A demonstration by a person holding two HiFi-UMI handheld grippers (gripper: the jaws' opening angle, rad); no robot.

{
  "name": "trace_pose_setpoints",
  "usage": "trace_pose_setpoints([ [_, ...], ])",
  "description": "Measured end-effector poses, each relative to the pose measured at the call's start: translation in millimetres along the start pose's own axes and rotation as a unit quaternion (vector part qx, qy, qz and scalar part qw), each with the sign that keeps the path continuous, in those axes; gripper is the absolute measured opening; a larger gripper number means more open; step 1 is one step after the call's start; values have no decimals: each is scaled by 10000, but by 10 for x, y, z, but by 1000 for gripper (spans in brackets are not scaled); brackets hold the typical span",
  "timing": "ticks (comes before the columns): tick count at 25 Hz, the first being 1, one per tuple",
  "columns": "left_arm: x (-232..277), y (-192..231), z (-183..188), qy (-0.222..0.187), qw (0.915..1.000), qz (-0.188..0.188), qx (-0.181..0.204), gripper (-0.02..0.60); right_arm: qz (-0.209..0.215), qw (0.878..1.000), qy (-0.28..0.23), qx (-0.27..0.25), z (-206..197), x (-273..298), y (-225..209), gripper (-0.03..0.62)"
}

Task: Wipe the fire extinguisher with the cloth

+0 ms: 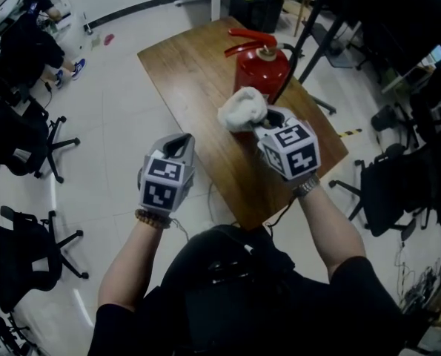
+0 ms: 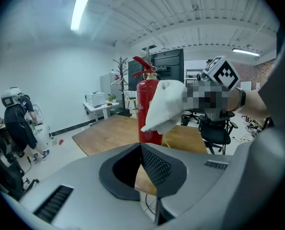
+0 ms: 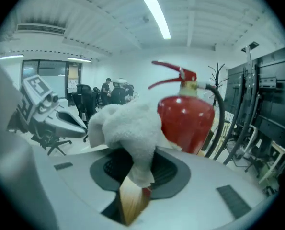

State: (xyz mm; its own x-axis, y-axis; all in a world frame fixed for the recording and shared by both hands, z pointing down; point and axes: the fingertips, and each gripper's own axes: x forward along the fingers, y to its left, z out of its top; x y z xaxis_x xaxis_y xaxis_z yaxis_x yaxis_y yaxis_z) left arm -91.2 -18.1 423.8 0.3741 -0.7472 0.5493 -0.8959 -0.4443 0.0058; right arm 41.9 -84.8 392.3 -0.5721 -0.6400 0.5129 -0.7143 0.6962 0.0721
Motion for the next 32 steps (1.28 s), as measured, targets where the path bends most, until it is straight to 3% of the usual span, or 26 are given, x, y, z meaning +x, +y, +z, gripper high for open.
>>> trace_pose_setpoints([
  [7, -14, -123, 100, -174, 9997, -145, 46, 0, -509, 9961, -660, -274, 706, -545, -310, 117],
  [16, -24, -227, 254, -280, 9995, -109, 61, 0, -899, 9890, -1092, -441, 1242, -849, -705, 117],
  [25, 124, -252, 335, -219, 9993, 214, -202, 0, -861, 9837, -1508, -474, 1679, -872, -1183, 117],
  [32, 287, -374, 366, -97, 9980, 487, -386, 0, -453, 9919, -1039, -567, 1493, -463, -1441, 117],
])
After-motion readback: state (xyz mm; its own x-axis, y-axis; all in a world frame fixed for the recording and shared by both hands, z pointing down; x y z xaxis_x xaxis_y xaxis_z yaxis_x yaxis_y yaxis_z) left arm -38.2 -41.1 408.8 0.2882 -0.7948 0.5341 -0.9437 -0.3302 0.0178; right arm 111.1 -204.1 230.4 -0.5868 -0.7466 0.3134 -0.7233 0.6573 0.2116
